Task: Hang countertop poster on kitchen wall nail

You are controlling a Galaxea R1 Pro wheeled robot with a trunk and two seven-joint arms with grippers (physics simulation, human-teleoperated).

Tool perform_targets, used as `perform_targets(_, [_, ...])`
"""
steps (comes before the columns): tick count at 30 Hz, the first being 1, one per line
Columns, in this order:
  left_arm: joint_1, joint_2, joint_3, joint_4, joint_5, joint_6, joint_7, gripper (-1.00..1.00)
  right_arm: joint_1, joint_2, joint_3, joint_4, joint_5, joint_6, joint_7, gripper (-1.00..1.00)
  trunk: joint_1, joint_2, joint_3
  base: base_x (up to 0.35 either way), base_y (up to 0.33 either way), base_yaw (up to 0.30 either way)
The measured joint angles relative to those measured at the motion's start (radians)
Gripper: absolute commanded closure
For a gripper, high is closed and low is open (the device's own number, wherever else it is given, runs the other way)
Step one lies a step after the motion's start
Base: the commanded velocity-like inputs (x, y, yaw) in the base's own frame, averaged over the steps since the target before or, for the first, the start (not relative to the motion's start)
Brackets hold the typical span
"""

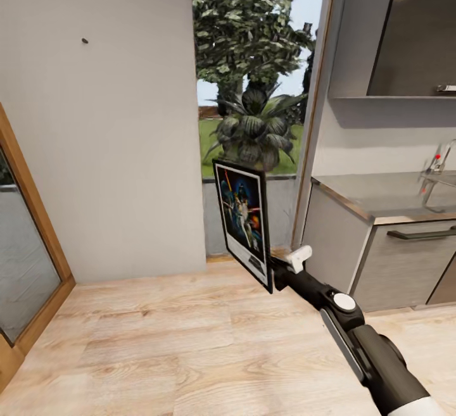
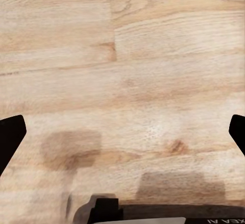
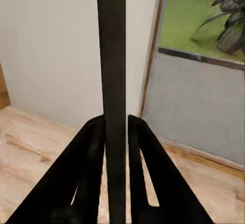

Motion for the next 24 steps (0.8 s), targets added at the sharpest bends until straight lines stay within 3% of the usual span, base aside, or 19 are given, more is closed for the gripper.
perform_targets(3, [0.0,0.001,0.0,0.0,0.0,0.0,0.0,-1.0,0.022,-0.006,-0.051,0.0,0.001,-0.005,0.117,1.0,0.0,0.0,0.0,0.0,0.0,0.0])
perform_targets(7, [0.0,0.013,0.0,0.001,0.0,-0.001,0.0,-1.0,0.052,-0.012,-0.18,0.005,0.003,-0.007,0.389,1.0,0.0,0.0,0.0,0.0,0.0,0.0])
perform_targets(8, [0.0,0.014,0.0,0.0,0.0,-0.001,0.0,-1.0,0.054,-0.013,-0.21,0.006,0.003,-0.008,0.43,1.0,0.0,0.0,0.0,0.0,0.0,0.0])
perform_targets(14, [0.0,0.019,0.004,-0.001,0.0,-0.002,0.0,-1.0,0.057,-0.013,-0.297,0.009,0.001,-0.004,0.535,1.0,0.0,0.0,0.0,0.0,0.0,0.0])
perform_targets(24, [0.0,0.035,0.064,-0.002,0.002,-0.046,-0.003,-1.0,0.058,-0.012,-0.316,0.009,-0.002,0.001,0.567,1.0,0.0,0.0,0.0,0.0,0.0,0.0])
